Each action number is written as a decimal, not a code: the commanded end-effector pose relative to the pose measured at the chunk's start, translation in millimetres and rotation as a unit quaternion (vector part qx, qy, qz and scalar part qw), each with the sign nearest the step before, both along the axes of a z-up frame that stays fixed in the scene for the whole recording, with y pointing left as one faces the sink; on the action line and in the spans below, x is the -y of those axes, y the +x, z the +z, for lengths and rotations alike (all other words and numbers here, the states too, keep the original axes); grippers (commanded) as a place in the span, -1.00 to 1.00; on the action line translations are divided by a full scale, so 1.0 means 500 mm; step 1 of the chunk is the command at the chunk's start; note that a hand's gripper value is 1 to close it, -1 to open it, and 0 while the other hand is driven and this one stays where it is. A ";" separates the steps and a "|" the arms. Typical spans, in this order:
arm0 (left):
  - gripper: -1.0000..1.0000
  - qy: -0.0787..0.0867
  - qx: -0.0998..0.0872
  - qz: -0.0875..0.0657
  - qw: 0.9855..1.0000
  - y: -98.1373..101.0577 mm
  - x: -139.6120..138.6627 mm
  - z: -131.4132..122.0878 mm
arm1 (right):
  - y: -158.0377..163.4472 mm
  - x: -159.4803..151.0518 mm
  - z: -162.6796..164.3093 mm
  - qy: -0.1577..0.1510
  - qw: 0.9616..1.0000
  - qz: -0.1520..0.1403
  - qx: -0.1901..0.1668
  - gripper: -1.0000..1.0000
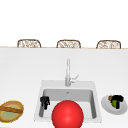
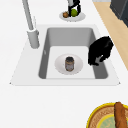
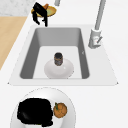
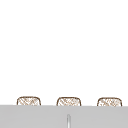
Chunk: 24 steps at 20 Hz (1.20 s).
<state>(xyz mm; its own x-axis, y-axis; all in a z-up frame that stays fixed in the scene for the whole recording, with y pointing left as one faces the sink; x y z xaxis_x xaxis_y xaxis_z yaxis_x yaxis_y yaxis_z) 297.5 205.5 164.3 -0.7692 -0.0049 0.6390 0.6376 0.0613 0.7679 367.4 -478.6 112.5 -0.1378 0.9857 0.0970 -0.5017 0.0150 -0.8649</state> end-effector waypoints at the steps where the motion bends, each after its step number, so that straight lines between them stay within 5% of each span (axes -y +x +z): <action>1: 0.00 0.000 0.000 0.000 1.000 0.000 0.000 0.000 | -0.021 0.000 0.000 -0.007 1.000 0.000 0.014 1.00; 2: 0.00 0.000 0.000 0.000 1.000 0.000 0.000 0.000 | -0.017 -0.007 0.015 -0.002 0.999 -0.004 0.033 1.00; 8: 0.00 0.000 0.000 0.000 1.000 0.000 0.000 0.000 | -0.016 -0.072 0.094 -0.019 0.999 -0.044 0.005 1.00; 24: 0.00 0.000 0.000 0.000 1.000 0.000 0.000 0.000 | -0.036 -0.296 0.269 -0.032 0.999 -0.034 0.000 1.00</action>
